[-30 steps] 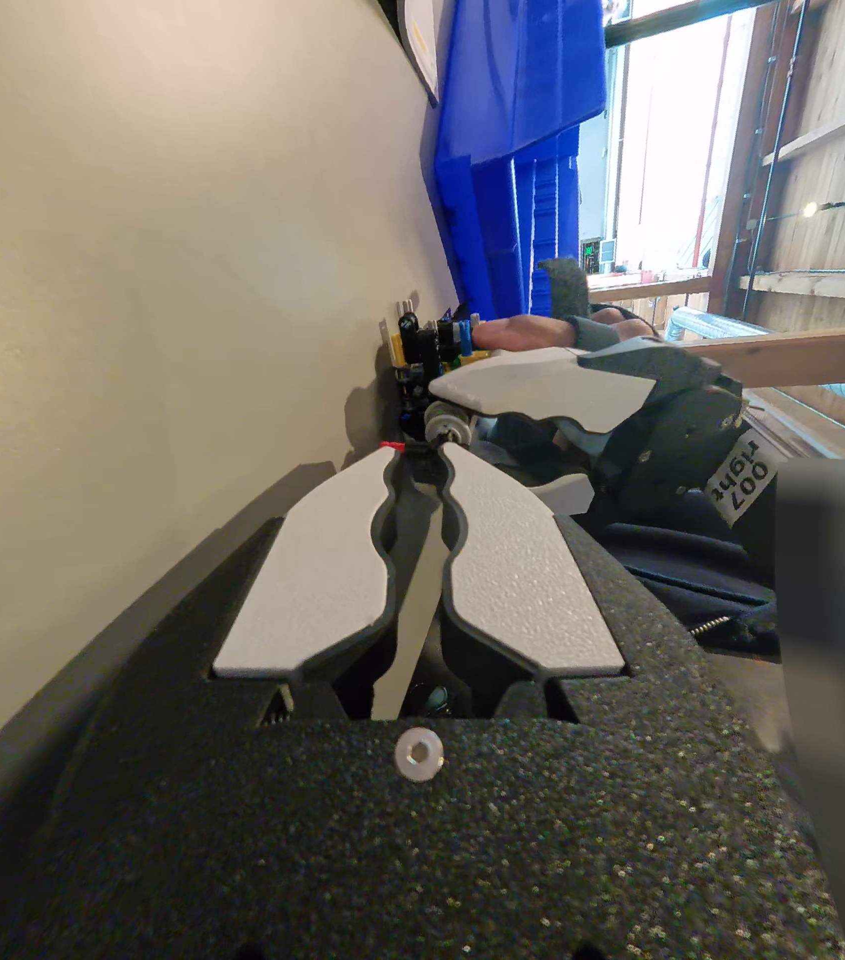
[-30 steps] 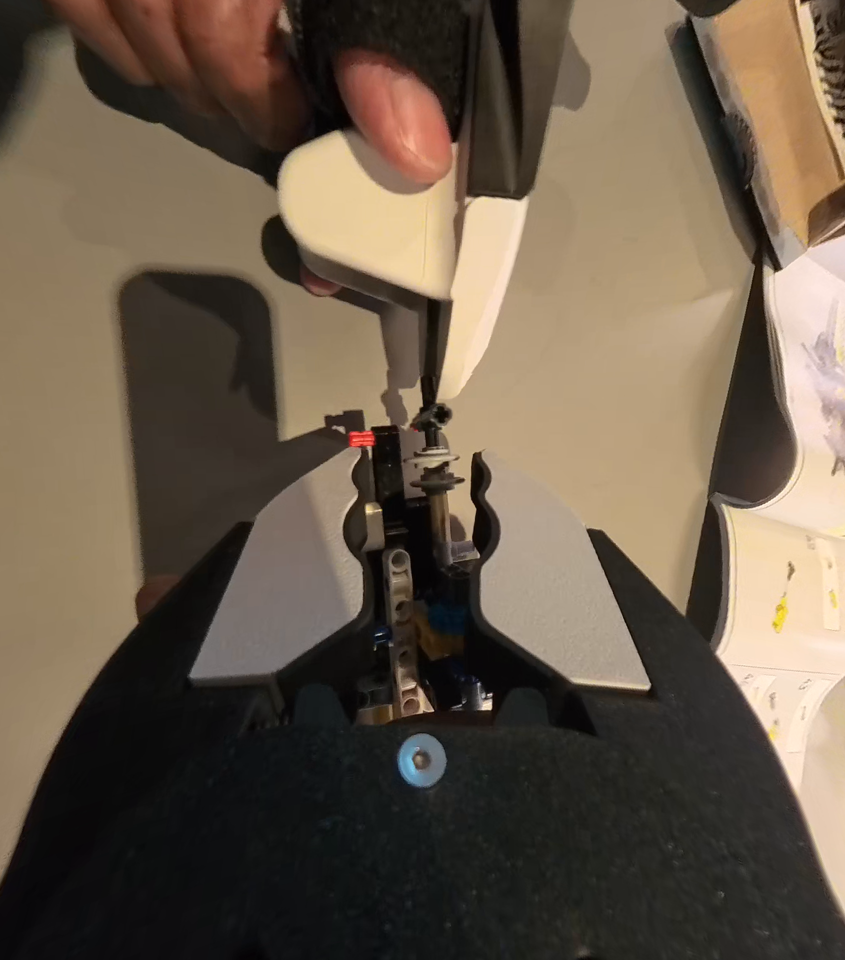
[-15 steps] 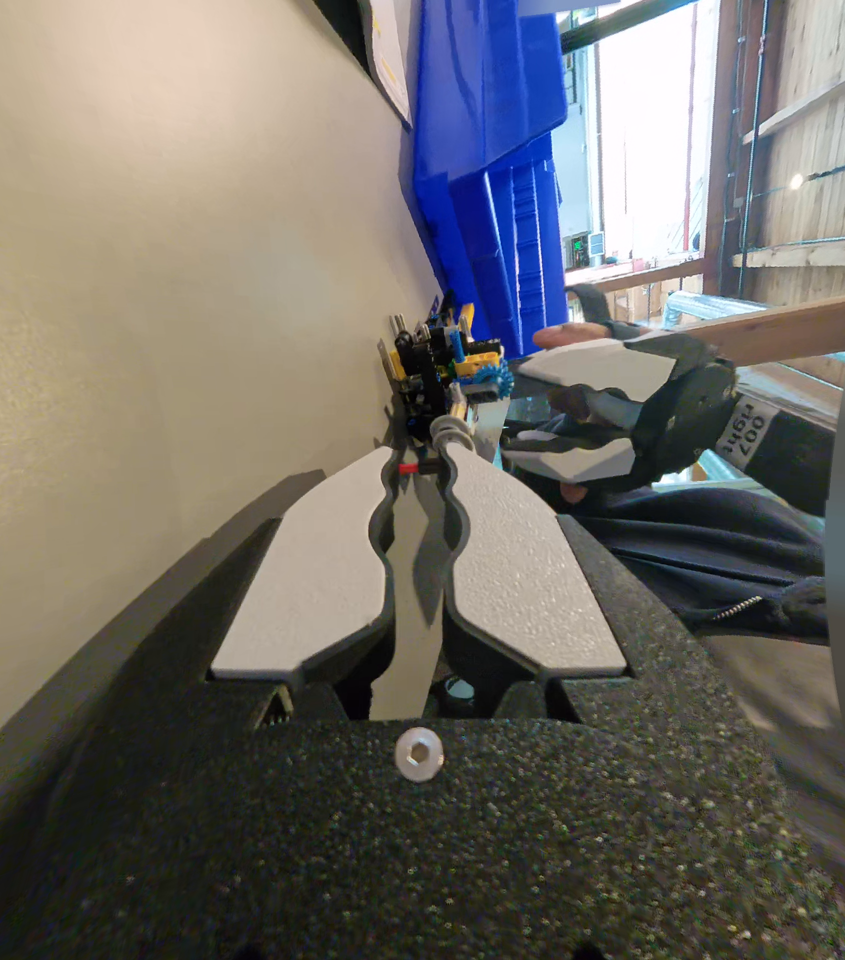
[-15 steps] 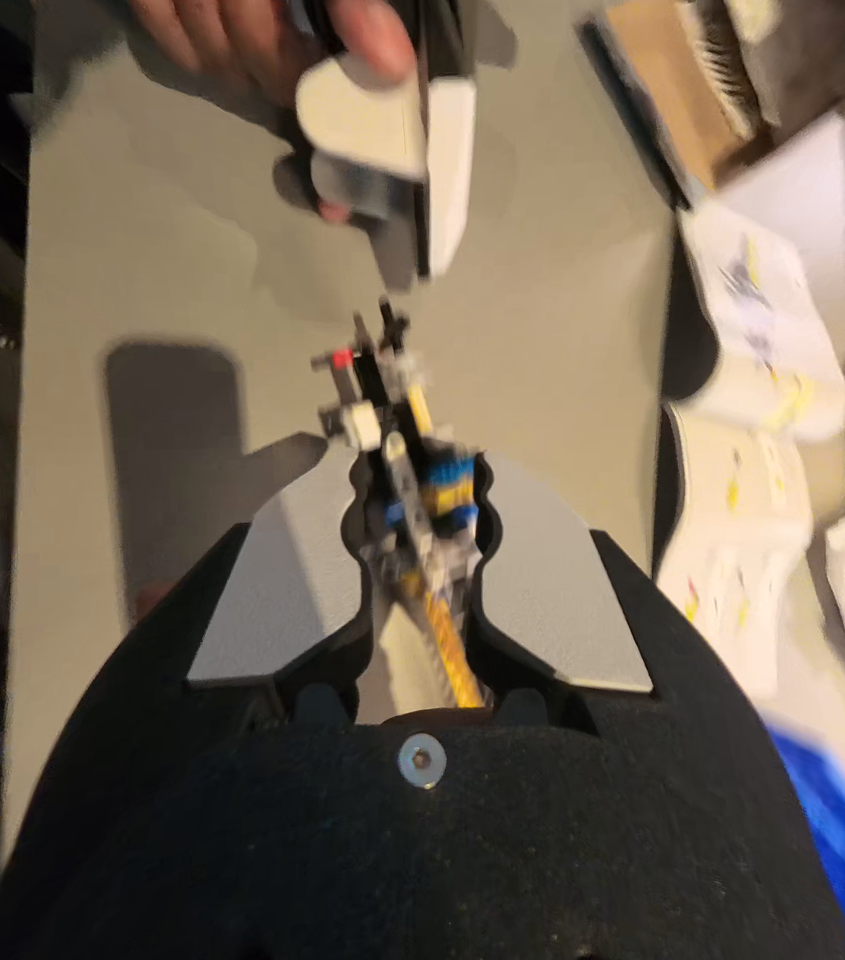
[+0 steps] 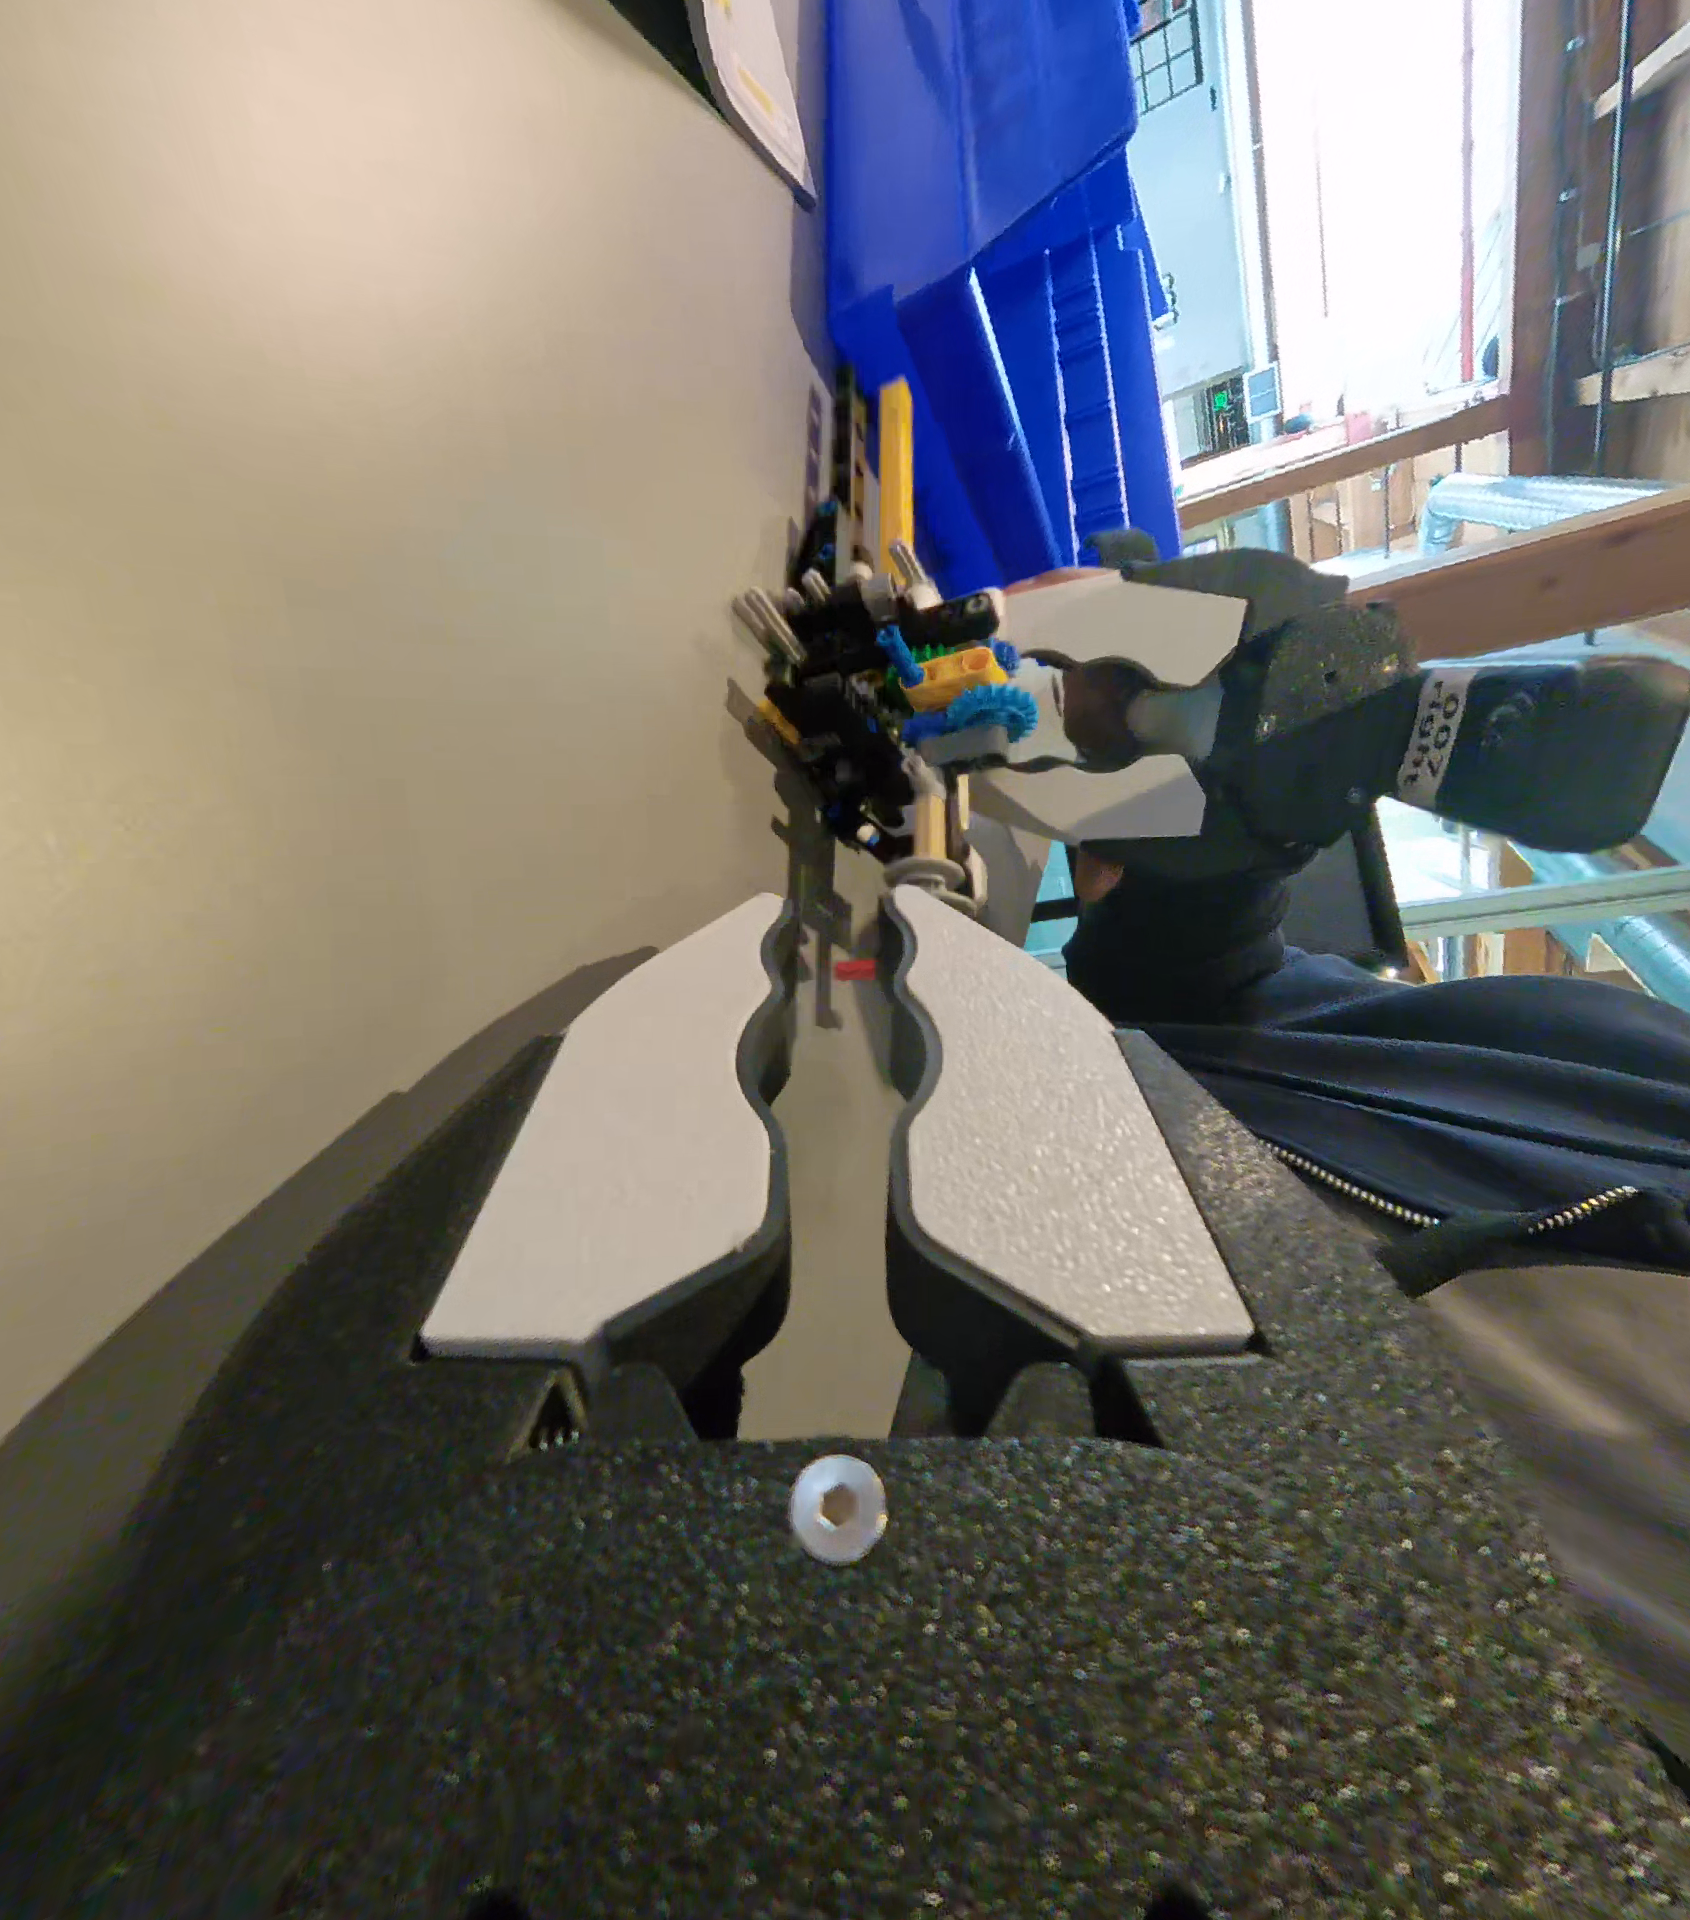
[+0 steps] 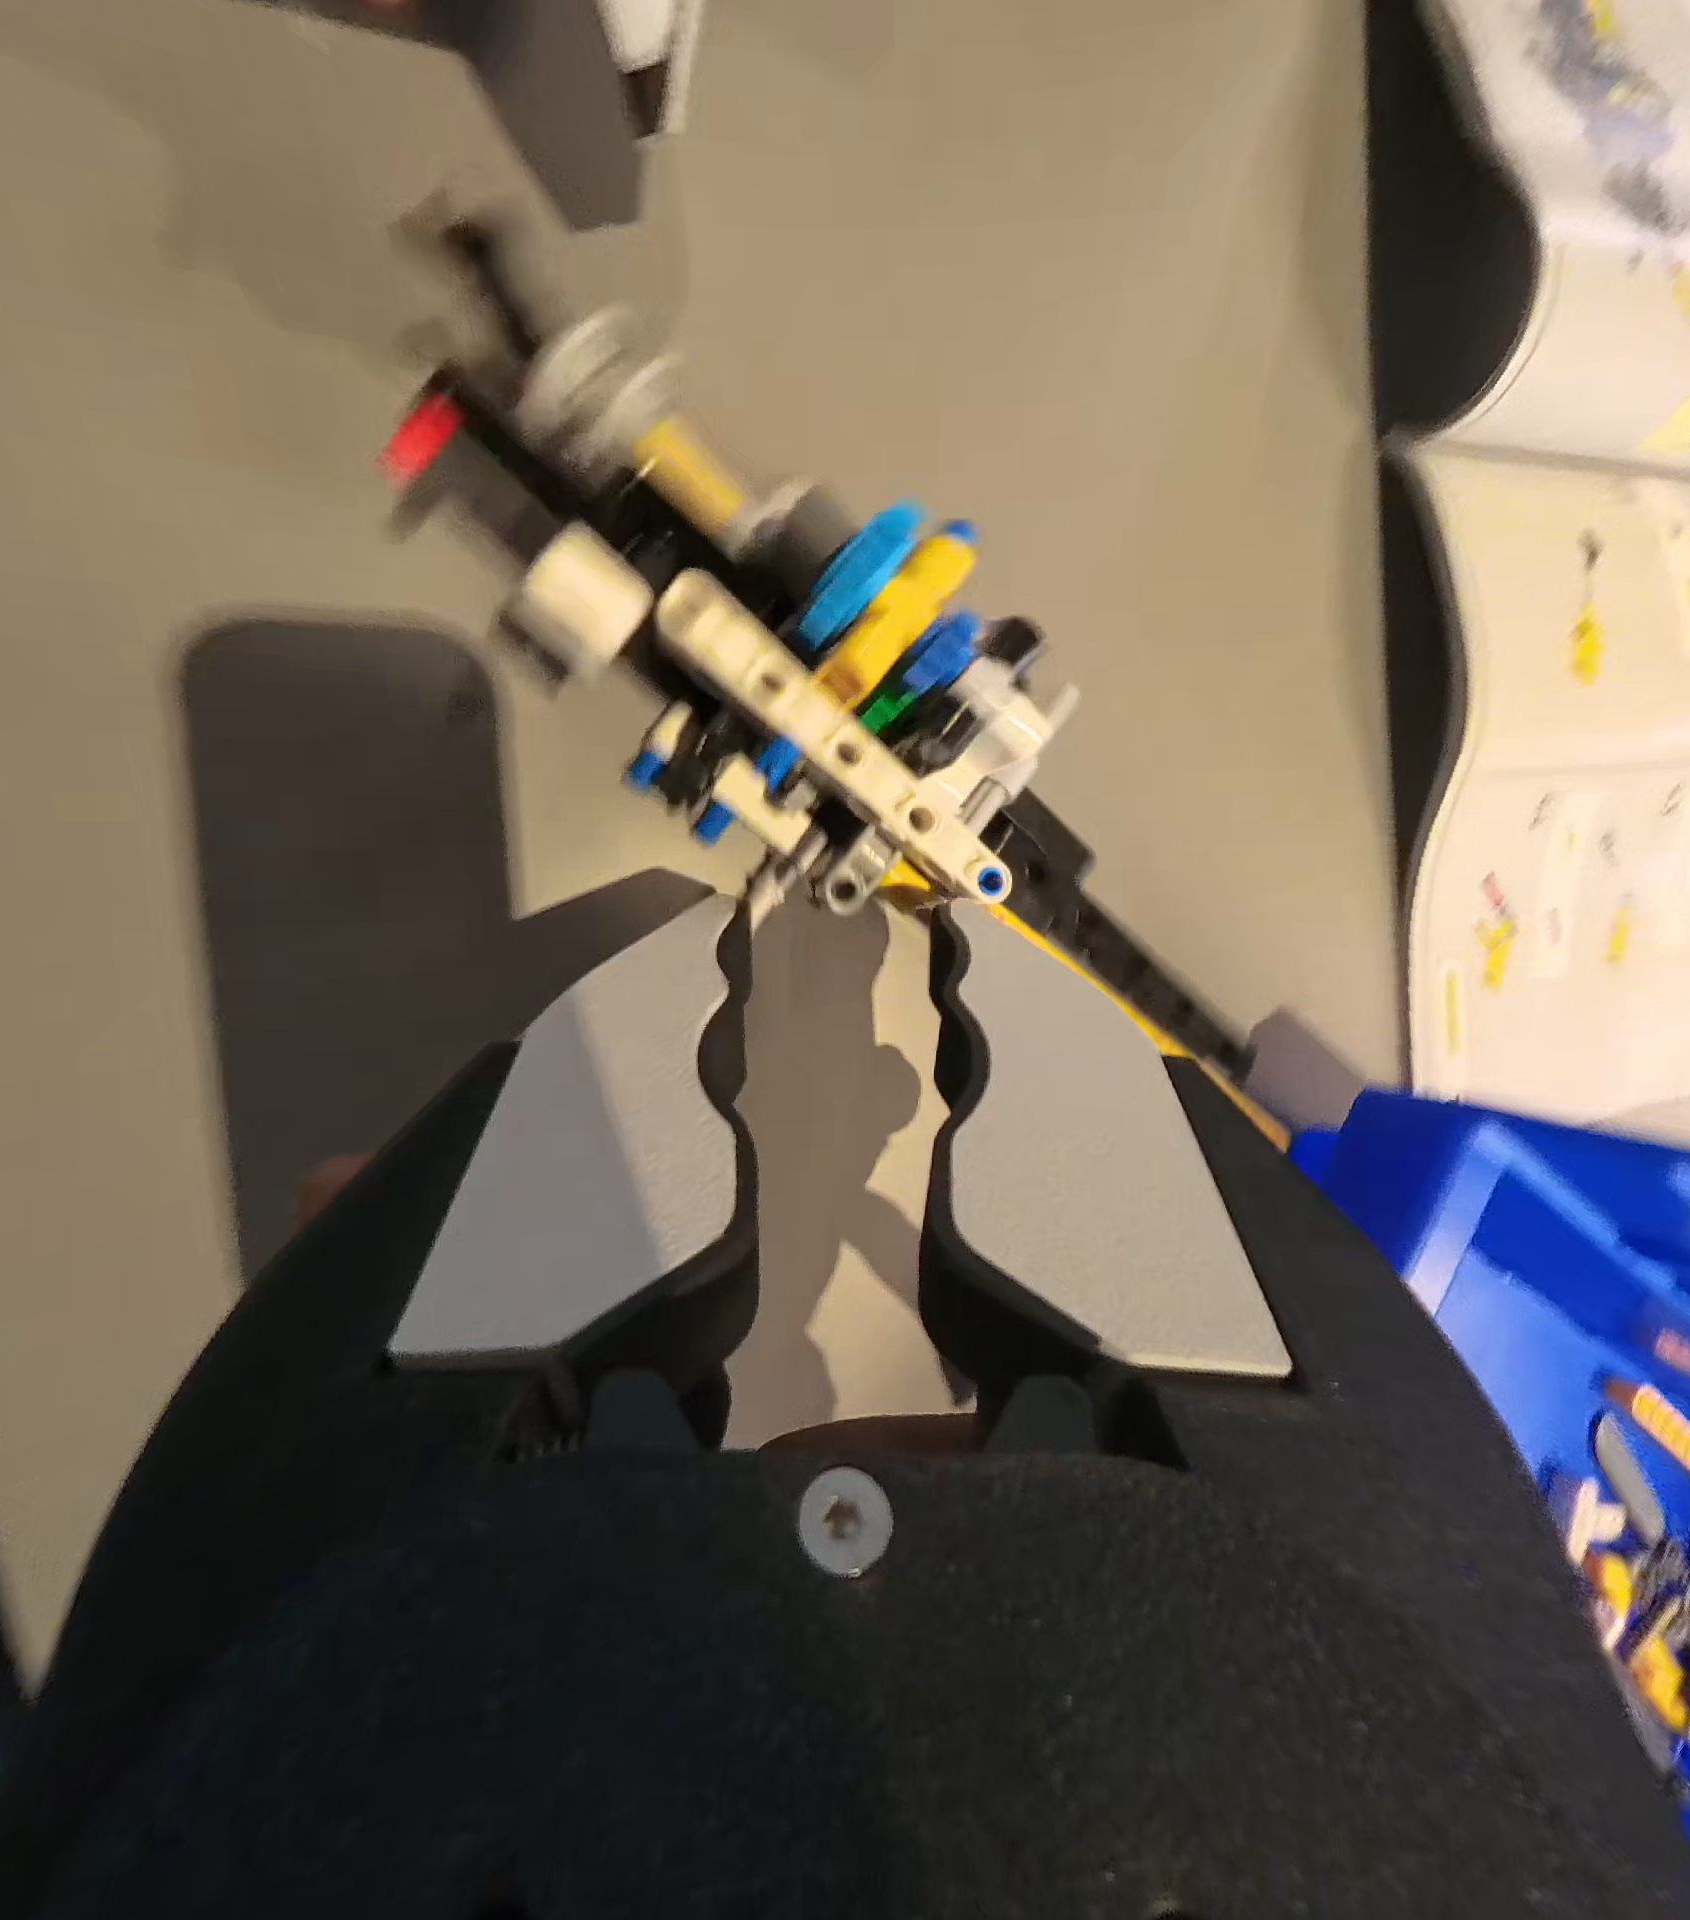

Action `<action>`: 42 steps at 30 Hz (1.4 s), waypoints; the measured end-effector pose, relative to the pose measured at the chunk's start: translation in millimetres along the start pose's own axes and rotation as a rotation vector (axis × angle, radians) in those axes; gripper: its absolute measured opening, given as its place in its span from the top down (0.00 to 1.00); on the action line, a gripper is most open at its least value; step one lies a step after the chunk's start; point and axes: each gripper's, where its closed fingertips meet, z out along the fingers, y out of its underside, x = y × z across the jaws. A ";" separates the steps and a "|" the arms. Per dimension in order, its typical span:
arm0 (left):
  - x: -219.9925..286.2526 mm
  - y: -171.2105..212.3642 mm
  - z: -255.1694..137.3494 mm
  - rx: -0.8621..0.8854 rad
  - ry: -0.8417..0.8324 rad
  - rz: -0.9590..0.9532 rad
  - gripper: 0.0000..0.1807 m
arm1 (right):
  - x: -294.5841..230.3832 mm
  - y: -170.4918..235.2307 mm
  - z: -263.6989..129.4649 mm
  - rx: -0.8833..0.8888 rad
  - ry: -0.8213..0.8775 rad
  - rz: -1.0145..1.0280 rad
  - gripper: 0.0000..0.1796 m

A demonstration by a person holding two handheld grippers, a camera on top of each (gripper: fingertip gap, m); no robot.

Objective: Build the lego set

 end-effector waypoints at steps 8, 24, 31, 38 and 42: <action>-1.4 -4.4 -7.7 0.028 -0.009 0.037 0.92 | 22.7 -18.3 27.3 0.029 0.001 -0.059 0.82; 20.4 47.3 19.7 -0.237 -0.049 0.578 0.90 | 5.5 -17.6 -3.3 0.189 0.075 0.000 0.82; 22.6 50.7 21.0 -0.227 -0.067 0.663 0.91 | -52.4 -59.9 -34.2 0.430 0.045 -0.170 0.85; 18.7 48.9 21.2 -0.197 -0.122 0.691 0.91 | -76.3 -77.4 -21.2 0.405 0.030 -0.338 0.85; 16.4 51.5 22.4 -0.214 -0.140 0.693 0.91 | -78.8 -81.4 -14.9 0.363 0.063 -0.386 0.85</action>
